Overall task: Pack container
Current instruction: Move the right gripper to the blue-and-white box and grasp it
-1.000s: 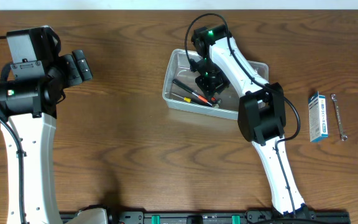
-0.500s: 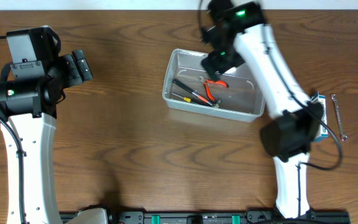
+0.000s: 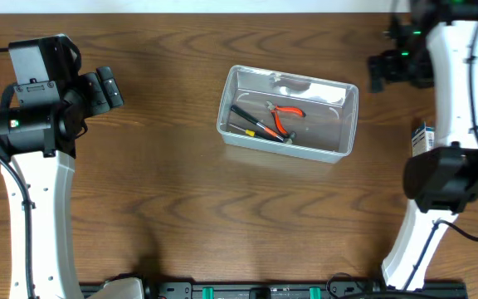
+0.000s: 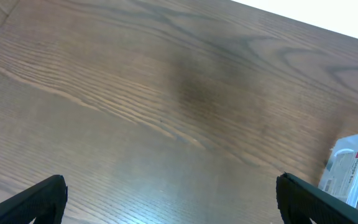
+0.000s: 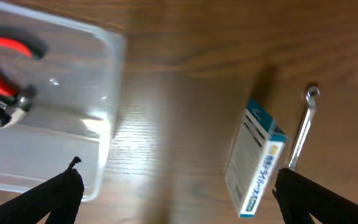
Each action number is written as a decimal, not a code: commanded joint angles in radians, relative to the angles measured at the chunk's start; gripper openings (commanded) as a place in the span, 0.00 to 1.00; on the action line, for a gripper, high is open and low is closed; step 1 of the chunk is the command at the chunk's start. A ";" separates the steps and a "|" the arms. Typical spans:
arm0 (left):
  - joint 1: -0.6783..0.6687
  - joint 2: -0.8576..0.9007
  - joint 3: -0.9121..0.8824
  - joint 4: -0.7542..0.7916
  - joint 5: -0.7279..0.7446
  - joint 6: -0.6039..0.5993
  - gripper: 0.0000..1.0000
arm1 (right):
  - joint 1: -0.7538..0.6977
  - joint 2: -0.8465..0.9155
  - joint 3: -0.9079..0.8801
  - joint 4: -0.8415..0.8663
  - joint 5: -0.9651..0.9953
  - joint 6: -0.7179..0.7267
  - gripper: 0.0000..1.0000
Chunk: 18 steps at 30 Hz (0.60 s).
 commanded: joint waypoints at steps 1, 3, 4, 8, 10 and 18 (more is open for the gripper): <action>0.002 0.002 0.015 0.000 -0.016 0.013 0.98 | -0.064 -0.044 0.008 -0.006 -0.108 -0.022 0.99; 0.002 0.002 0.015 0.000 -0.016 0.013 0.98 | -0.089 -0.081 0.007 -0.005 -0.138 -0.040 0.99; 0.001 0.002 0.015 0.000 -0.016 0.014 0.98 | -0.098 -0.111 0.007 -0.005 -0.137 -0.045 0.99; 0.002 0.002 0.015 0.000 -0.016 0.013 0.98 | -0.129 -0.226 0.000 0.013 -0.130 -0.051 0.99; 0.001 0.002 0.015 0.000 -0.016 0.013 0.98 | -0.154 -0.282 -0.019 0.030 -0.131 -0.052 0.99; 0.002 0.002 0.015 0.000 -0.016 0.013 0.98 | -0.211 -0.597 -0.543 0.277 -0.111 -0.052 0.99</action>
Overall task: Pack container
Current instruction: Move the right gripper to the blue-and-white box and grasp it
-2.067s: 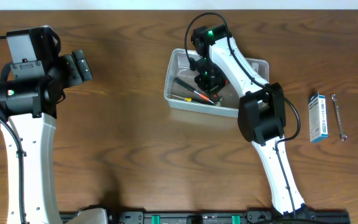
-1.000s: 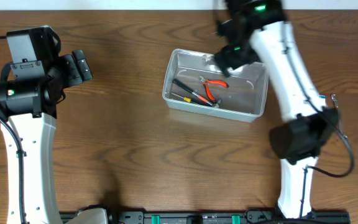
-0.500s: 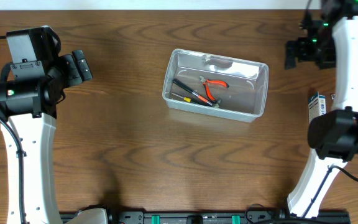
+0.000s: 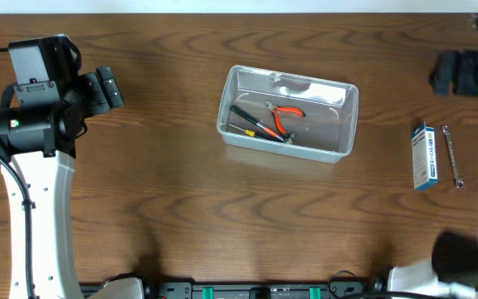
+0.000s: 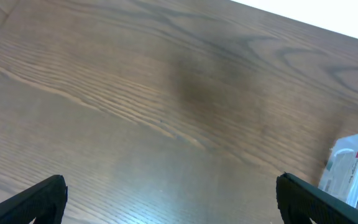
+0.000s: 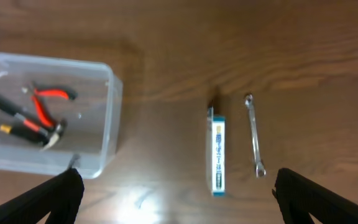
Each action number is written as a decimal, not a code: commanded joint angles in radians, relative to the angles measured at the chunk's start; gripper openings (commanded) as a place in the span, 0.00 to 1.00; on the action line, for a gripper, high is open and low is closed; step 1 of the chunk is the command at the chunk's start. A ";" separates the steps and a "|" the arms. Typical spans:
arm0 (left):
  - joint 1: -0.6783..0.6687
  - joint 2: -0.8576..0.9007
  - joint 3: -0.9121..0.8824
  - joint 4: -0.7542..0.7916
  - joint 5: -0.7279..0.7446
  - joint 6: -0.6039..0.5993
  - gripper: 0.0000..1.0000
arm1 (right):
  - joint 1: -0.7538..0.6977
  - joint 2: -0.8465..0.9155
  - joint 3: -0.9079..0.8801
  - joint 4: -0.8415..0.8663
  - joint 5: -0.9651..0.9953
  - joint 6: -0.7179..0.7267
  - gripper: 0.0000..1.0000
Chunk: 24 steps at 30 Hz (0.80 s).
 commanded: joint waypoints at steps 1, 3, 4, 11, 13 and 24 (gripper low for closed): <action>0.001 0.002 0.015 0.000 -0.016 0.013 0.98 | -0.022 -0.085 -0.275 0.092 0.003 -0.012 0.99; 0.002 0.002 0.015 0.000 -0.016 0.014 0.98 | -0.049 -0.149 -0.427 0.185 0.012 -0.012 0.99; 0.002 0.002 0.015 0.000 -0.016 0.013 0.98 | -0.059 -0.166 -0.479 0.220 0.012 -0.012 0.99; 0.001 0.002 0.015 0.000 -0.016 0.013 0.98 | -0.117 -0.133 -0.655 0.339 0.014 -0.014 0.99; 0.001 0.002 0.015 0.000 -0.016 0.014 0.98 | -0.121 -0.094 -0.657 0.343 0.013 -0.027 0.99; 0.002 0.002 0.015 0.000 -0.016 0.013 0.98 | -0.121 0.138 -0.657 0.394 0.090 -0.076 0.99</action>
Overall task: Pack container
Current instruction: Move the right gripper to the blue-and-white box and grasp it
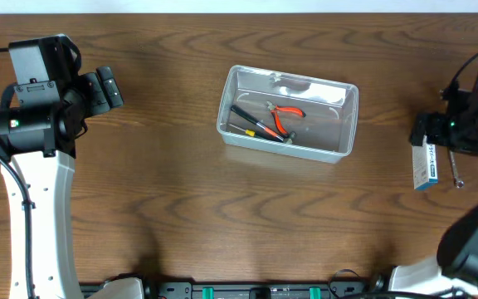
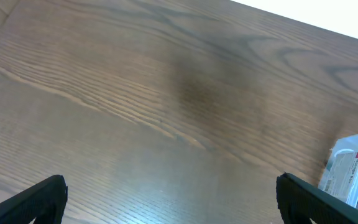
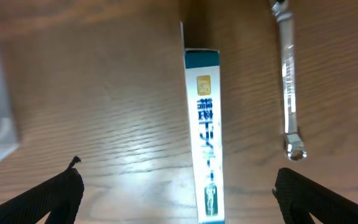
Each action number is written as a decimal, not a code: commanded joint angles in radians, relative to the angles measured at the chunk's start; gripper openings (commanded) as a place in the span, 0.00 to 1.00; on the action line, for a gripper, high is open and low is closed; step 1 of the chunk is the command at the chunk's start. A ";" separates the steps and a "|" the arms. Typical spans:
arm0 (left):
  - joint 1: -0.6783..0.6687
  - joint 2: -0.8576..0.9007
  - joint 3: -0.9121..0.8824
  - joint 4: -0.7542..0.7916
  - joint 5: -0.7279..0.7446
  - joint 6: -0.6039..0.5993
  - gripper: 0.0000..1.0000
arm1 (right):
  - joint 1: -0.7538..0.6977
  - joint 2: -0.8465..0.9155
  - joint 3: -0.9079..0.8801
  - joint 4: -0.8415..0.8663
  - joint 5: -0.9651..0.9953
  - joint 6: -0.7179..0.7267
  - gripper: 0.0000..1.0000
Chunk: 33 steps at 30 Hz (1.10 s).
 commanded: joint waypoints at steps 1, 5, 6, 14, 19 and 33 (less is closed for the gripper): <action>0.002 0.002 0.015 0.000 -0.016 0.013 0.98 | -0.008 0.053 -0.006 0.003 0.041 -0.026 0.99; 0.002 0.002 0.015 0.000 -0.016 0.014 0.98 | -0.009 0.099 -0.006 0.027 0.058 -0.026 0.99; 0.002 0.002 0.015 0.000 -0.016 0.014 0.98 | -0.009 0.103 -0.006 0.032 0.058 -0.026 0.99; 0.002 0.002 0.015 0.000 -0.016 0.013 0.98 | -0.013 0.110 -0.006 0.047 0.058 -0.026 0.93; 0.002 0.002 0.015 0.000 -0.016 0.014 0.98 | -0.020 0.122 -0.006 0.047 0.058 -0.026 0.88; 0.002 0.002 0.015 0.000 -0.016 0.013 0.98 | -0.020 0.185 -0.006 0.037 0.058 -0.021 0.72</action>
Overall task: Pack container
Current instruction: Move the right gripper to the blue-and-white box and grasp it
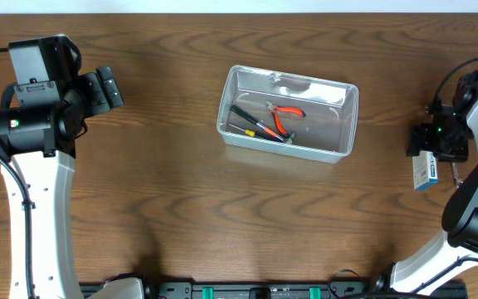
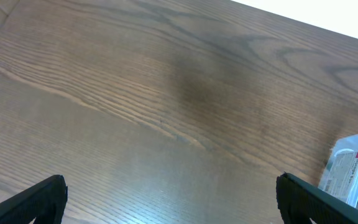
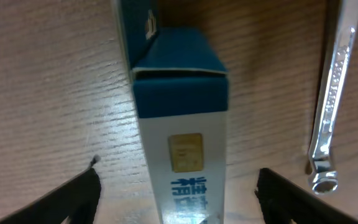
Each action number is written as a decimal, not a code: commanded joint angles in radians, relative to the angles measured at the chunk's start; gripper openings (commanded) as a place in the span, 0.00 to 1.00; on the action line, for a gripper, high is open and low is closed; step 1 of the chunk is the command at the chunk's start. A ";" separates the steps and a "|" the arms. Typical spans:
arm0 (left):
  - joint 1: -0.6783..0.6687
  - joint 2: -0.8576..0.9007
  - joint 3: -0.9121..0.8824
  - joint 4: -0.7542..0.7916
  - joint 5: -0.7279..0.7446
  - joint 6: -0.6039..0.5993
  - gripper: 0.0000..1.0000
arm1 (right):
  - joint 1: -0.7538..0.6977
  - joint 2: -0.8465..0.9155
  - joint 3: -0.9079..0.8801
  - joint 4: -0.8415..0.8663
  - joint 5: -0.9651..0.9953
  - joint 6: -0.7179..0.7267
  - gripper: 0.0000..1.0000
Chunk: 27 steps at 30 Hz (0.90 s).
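The clear container (image 1: 345, 124) sits mid-table and holds red-handled pliers (image 1: 285, 118) and a black-handled tool (image 1: 251, 123). At the table's right edge lies a blue-and-white box (image 1: 424, 173), seen close in the right wrist view (image 3: 180, 118). My right gripper (image 3: 179, 200) is low over that box, open, one finger on each side of it. A steel wrench (image 3: 330, 106) lies just right of the box. My left gripper (image 2: 173, 202) is open over bare wood at the far left (image 1: 102, 90), with the container's corner (image 2: 352, 168) at its view's right edge.
The white back edge of the table (image 2: 328, 22) runs along the top. Bare brown wood (image 1: 164, 183) lies between the left arm and the container. The right arm's own cable (image 1: 446, 79) loops near the box.
My right gripper has come down closer onto the box, which now fills the middle of its view between the open fingers. The box, wrench, container and left arm have not moved.
My right gripper was first up near the container's right end, then far out at the top right corner, high above box and wrench. After that it was over the box, and now it straddles it low. The left arm stayed still throughout.
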 commanded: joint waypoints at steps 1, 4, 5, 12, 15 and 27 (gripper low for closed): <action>0.002 0.002 0.015 0.000 -0.016 0.014 0.98 | -0.013 0.005 -0.003 -0.001 0.003 -0.002 0.70; 0.002 0.002 0.015 0.000 -0.016 0.013 0.98 | -0.013 0.005 -0.003 -0.002 0.003 -0.002 0.67; 0.002 0.002 0.015 0.000 -0.016 0.013 0.98 | -0.013 0.005 -0.003 -0.003 0.003 -0.002 0.66; 0.002 0.002 0.015 0.000 -0.016 0.013 0.99 | -0.013 0.005 -0.003 -0.004 0.003 -0.002 0.36; 0.001 0.002 0.015 0.000 -0.016 0.014 0.98 | -0.013 0.005 -0.003 -0.004 0.003 -0.002 0.27; 0.002 0.002 0.015 0.000 -0.016 0.013 0.98 | -0.013 0.005 0.001 -0.010 0.003 0.013 0.01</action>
